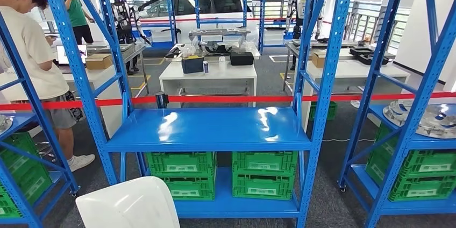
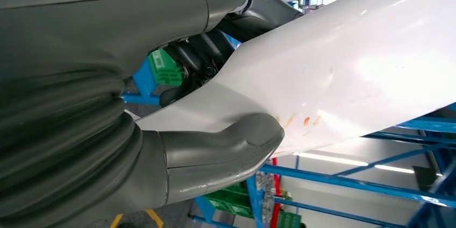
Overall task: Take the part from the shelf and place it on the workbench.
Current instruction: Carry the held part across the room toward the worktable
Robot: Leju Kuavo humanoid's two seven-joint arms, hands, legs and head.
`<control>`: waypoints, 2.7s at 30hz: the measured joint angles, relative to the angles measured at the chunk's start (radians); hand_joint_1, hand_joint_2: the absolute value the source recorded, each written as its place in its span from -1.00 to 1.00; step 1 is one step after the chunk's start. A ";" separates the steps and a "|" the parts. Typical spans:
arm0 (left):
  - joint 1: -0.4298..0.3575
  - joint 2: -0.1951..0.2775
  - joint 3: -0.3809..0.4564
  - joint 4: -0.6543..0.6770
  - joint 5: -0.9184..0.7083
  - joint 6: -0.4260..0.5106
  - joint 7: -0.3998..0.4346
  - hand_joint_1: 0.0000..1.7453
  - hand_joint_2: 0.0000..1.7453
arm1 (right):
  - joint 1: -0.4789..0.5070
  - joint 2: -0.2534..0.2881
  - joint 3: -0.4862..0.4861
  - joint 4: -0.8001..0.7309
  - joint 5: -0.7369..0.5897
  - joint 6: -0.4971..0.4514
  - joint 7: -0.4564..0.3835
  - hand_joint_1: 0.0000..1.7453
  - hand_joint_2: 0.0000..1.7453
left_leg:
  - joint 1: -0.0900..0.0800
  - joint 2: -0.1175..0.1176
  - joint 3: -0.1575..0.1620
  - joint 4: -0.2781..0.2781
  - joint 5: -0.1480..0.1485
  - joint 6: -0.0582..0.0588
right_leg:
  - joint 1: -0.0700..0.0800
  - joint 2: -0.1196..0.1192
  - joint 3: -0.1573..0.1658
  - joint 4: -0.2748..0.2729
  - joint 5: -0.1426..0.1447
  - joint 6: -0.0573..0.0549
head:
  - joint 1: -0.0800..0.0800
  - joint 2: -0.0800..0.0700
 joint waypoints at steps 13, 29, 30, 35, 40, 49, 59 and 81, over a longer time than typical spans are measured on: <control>-0.009 -0.014 0.000 0.028 0.000 0.001 0.007 1.00 1.00 | 0.001 0.005 -0.009 0.000 0.004 0.000 -0.005 -1.00 1.00 | 0.001 0.013 -0.147 -0.012 0.112 0.030 | -0.016 0.008 0.067 0.150 -0.107 0.043 | 0.002 0.000; -0.004 -0.017 0.003 0.019 -0.003 0.010 0.017 1.00 1.00 | 0.005 0.004 -0.009 0.000 0.026 -0.009 -0.015 -1.00 1.00 | 0.007 0.000 -0.061 0.094 0.017 -0.007 | -0.005 -0.003 0.002 0.001 -0.015 -0.002 | 0.000 0.000; -0.005 -0.017 0.004 0.015 -0.003 0.010 0.019 1.00 1.00 | 0.005 0.004 -0.009 0.000 0.028 -0.009 -0.015 -1.00 1.00 | 0.004 0.000 -0.015 0.026 0.003 -0.002 | -0.005 -0.003 -0.004 0.001 -0.004 0.002 | 0.000 0.000; 0.006 -0.017 0.010 0.005 -0.004 0.010 0.021 1.00 1.00 | 0.008 0.004 -0.008 0.000 0.040 -0.009 -0.018 -1.00 1.00 | -0.003 0.005 -0.001 -0.051 0.013 0.030 | -0.014 -0.002 -0.020 0.021 -0.011 0.031 | 0.000 0.000; 0.021 -0.017 0.019 0.003 -0.006 0.010 0.021 1.00 1.00 | 0.010 0.004 -0.008 0.000 0.042 -0.008 -0.015 -1.00 1.00 | -0.004 0.012 -0.078 -0.039 0.073 0.045 | -0.013 0.003 -0.057 0.277 -0.186 0.039 | 0.001 0.000; 0.028 -0.017 0.024 -0.006 -0.014 0.008 0.017 1.00 1.00 | 0.007 0.001 -0.008 0.000 0.043 -0.008 -0.013 -1.00 1.00 | 0.001 0.011 -0.192 0.012 0.146 0.003 | -0.003 0.004 0.168 -0.011 -0.156 0.008 | 0.001 0.000; 0.030 -0.015 0.039 -0.003 -0.010 0.011 0.012 1.00 1.00 | 0.007 -0.001 -0.008 0.000 0.047 -0.009 -0.024 -1.00 1.00 | 0.010 0.001 -0.100 0.164 0.020 -0.016 | -0.002 -0.005 0.011 -0.004 -0.025 -0.007 | -0.002 0.000; 0.040 -0.025 0.057 -0.012 -0.014 0.013 0.004 1.00 1.00 | 0.014 -0.010 0.008 0.000 0.097 -0.006 -0.070 -1.00 1.00 | 0.001 -0.046 -0.170 0.023 0.105 -0.004 | -0.009 0.031 0.178 -0.027 -0.141 -0.003 | 0.000 -0.001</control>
